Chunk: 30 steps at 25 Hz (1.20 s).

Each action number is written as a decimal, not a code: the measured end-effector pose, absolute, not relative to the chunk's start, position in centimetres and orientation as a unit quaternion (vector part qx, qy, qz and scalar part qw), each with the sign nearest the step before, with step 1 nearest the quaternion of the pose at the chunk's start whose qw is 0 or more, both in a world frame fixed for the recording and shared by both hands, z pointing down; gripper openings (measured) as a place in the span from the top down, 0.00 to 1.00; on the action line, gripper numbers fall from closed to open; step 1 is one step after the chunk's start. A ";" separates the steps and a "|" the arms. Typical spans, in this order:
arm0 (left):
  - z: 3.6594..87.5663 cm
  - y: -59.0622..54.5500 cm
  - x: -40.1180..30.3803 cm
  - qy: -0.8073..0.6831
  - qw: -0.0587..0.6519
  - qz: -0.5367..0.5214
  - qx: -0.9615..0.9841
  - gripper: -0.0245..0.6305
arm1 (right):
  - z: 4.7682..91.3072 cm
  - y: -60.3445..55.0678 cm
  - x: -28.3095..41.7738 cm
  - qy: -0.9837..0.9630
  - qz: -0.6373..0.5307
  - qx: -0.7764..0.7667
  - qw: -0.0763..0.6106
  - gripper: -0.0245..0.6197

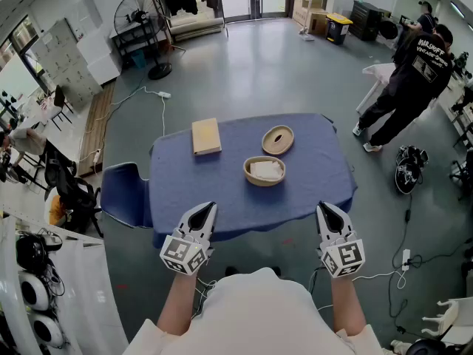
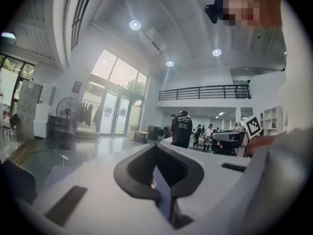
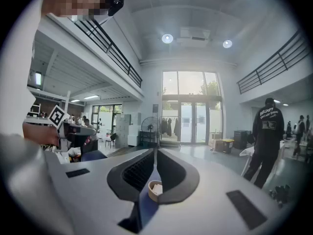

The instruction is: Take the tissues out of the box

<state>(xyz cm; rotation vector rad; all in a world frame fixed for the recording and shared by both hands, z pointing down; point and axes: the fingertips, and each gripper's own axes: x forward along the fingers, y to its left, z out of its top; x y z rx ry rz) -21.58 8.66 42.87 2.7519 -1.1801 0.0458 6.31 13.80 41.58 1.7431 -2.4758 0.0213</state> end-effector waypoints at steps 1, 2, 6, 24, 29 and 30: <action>42.8 8.7 -21.5 -0.393 0.074 0.016 0.917 0.95 | 41.5 13.9 6.4 -0.816 0.007 0.575 0.057 0.90; 42.8 8.8 -21.3 -0.393 0.074 0.016 0.917 0.95 | 41.5 13.9 6.5 -0.816 0.007 0.575 0.057 0.90; 43.0 8.8 -21.1 -0.393 0.075 0.016 0.916 0.95 | 41.7 13.9 6.8 -0.817 0.007 0.574 0.058 0.90; 44.2 9.3 -19.7 -0.404 0.089 0.022 0.910 0.95 | 42.8 12.8 8.8 -0.817 0.036 0.574 0.046 0.90; 44.7 9.5 -19.3 -0.413 0.088 0.031 0.906 0.95 | 43.3 12.4 9.1 -0.822 0.040 0.566 0.047 0.90; 44.7 9.5 -19.0 -0.414 0.088 0.031 0.905 0.95 | 43.4 12.3 9.4 -0.823 0.041 0.565 0.047 0.90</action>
